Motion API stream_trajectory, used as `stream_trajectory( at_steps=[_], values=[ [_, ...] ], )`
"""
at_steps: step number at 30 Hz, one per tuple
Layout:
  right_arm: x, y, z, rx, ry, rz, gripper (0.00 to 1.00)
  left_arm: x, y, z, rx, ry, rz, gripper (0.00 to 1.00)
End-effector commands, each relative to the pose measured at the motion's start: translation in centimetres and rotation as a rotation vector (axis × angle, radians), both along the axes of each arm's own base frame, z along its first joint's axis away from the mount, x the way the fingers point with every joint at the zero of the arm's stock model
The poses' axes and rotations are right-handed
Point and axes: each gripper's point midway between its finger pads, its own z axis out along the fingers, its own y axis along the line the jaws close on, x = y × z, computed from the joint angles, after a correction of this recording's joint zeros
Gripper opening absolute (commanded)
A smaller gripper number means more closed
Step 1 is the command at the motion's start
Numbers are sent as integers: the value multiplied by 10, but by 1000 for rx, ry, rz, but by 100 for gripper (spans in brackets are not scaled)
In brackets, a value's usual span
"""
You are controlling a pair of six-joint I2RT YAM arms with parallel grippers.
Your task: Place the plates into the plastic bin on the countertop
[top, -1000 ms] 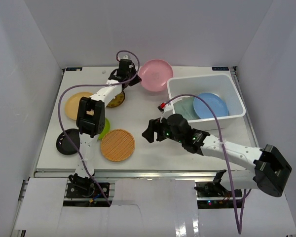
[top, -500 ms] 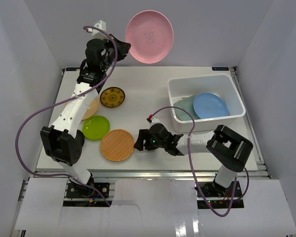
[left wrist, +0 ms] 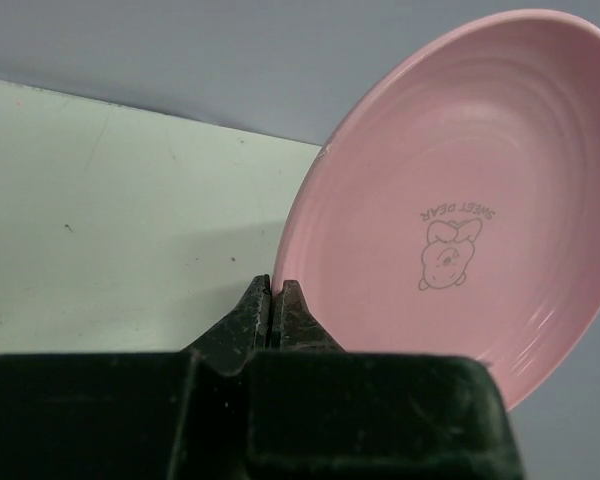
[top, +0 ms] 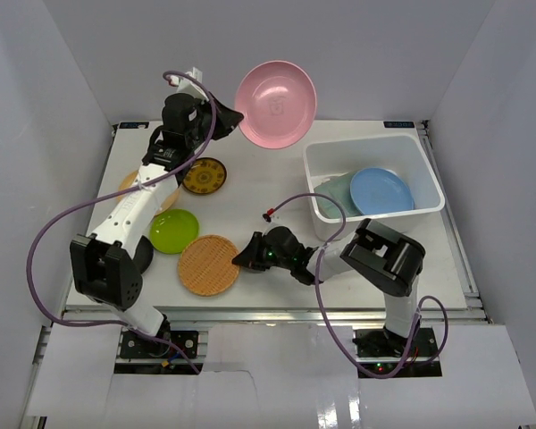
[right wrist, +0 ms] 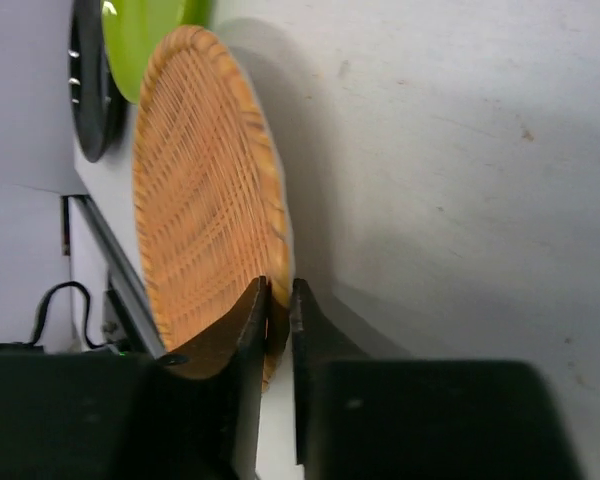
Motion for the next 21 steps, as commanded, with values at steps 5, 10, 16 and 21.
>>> stream_trajectory(
  at_steps=[5,10,16,21],
  values=[
    [-2,-18,49,66,-119,-50,8,-32,2,79,-39,-168,-39,0],
    [-4,-68,143,79,-414,-103,8,-21,-16,77,-24,-154,-89,0],
    [-2,-162,198,-136,-632,-229,8,0,-46,70,31,-130,-153,0],
    [3,-256,285,-126,-771,-544,8,4,-99,40,57,-82,-230,0]
  ],
)
